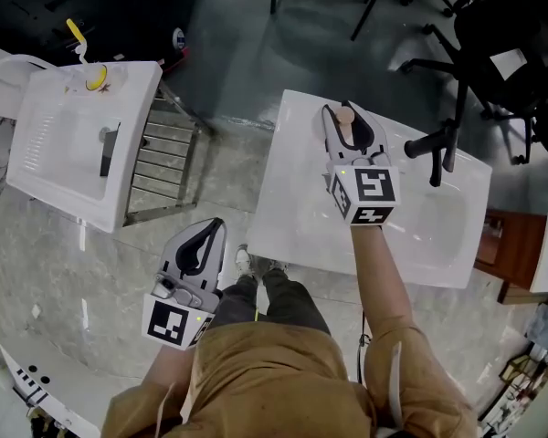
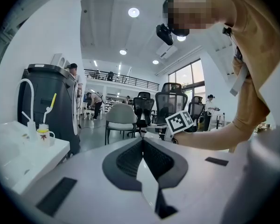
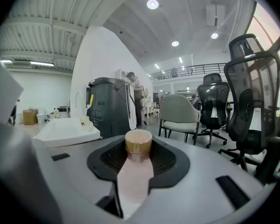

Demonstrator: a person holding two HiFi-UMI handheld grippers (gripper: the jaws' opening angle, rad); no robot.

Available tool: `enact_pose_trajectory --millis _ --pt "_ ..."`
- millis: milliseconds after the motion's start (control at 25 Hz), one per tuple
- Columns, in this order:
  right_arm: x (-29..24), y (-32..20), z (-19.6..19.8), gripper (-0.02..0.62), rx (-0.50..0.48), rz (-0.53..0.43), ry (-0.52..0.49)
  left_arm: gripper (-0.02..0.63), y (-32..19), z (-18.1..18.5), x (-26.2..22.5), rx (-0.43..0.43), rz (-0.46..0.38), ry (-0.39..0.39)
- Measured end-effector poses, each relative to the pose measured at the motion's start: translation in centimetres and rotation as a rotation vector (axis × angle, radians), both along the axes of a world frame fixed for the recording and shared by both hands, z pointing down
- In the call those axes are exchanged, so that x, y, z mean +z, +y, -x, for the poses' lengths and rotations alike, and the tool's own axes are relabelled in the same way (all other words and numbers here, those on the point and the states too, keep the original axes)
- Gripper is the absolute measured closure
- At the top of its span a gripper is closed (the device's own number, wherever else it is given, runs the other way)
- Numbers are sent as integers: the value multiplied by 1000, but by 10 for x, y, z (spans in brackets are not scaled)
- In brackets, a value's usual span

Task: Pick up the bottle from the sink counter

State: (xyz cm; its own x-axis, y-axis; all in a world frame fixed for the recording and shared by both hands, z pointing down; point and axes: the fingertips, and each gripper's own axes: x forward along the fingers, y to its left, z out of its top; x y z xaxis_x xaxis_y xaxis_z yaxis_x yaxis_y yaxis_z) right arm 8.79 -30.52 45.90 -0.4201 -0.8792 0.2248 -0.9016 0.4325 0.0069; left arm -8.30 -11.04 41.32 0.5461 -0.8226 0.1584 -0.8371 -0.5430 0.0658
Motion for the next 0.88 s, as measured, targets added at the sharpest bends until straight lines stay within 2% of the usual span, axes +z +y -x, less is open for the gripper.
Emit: enact_pose_trajectory --millis 360,600,880 --pt "-44 26 14 463 -50 -37 25 607 2 6 -18 21 -43 25" --pt "-63 49 21 463 -91 -14 3 607 7 9 -23 30 -59 34" --pt "-95 80 22 463 -95 -47 30 607 9 19 -32 42 -76 42"
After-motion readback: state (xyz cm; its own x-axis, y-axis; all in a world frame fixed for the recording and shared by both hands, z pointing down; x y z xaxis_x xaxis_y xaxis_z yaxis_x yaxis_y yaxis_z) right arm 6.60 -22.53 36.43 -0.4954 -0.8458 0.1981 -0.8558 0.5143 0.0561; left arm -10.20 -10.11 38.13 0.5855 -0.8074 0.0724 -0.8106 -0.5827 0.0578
